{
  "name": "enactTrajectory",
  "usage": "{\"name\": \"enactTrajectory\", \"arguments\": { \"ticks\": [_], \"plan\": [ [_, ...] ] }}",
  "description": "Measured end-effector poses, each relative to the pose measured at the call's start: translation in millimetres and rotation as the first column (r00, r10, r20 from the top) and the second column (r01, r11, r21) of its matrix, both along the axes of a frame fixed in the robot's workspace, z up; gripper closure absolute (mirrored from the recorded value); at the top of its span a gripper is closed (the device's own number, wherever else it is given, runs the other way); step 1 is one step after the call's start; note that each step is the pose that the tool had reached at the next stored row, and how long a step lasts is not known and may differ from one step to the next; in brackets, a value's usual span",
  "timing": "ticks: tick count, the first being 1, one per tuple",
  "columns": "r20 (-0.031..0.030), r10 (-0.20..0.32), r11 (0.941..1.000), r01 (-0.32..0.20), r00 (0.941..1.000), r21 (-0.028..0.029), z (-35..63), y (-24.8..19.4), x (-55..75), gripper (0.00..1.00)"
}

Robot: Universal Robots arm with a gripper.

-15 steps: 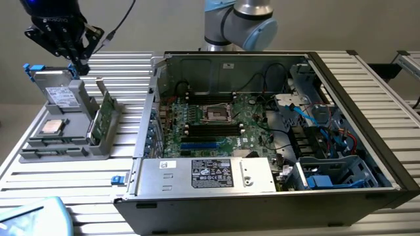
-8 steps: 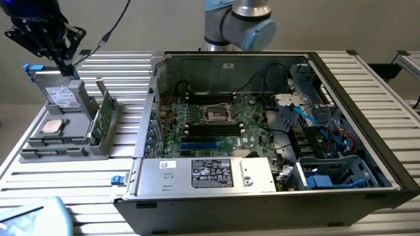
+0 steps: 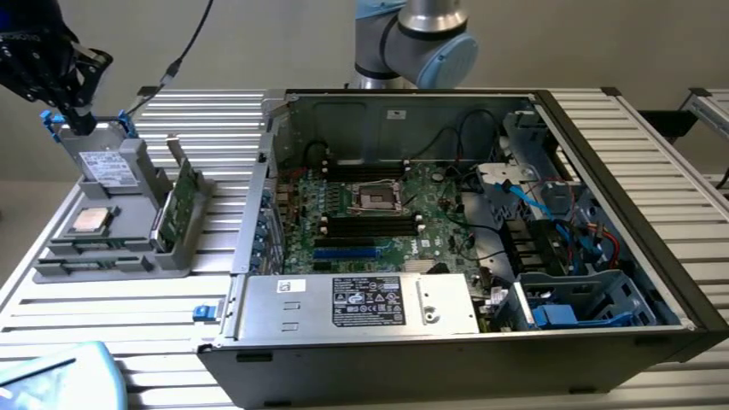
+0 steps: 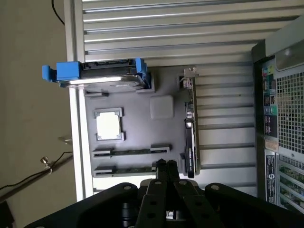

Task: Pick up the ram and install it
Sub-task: 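Reach for the ram, then pick up the ram and move it above insertion slot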

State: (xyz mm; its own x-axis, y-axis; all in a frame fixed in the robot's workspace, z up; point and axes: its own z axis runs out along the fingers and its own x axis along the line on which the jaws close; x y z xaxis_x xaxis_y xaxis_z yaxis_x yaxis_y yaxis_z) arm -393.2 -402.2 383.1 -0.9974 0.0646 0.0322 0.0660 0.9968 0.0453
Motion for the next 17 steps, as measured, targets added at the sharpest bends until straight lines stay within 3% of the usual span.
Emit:
{"name": "enactTrajectory", "arguments": {
  "ticks": [4,9,17],
  "plan": [
    [0.0001,0.0,1.0,0.0,1.0,0.0006,-0.1,-9.2,-12.5,0.89],
    [0.0001,0.0,1.0,0.0,1.0,0.0024,-0.1,-27.4,-13.2,0.89],
    [-0.001,0.0,1.0,0.0,1.0,0.0028,-0.2,-28.8,-13.5,0.89]
  ]
}}
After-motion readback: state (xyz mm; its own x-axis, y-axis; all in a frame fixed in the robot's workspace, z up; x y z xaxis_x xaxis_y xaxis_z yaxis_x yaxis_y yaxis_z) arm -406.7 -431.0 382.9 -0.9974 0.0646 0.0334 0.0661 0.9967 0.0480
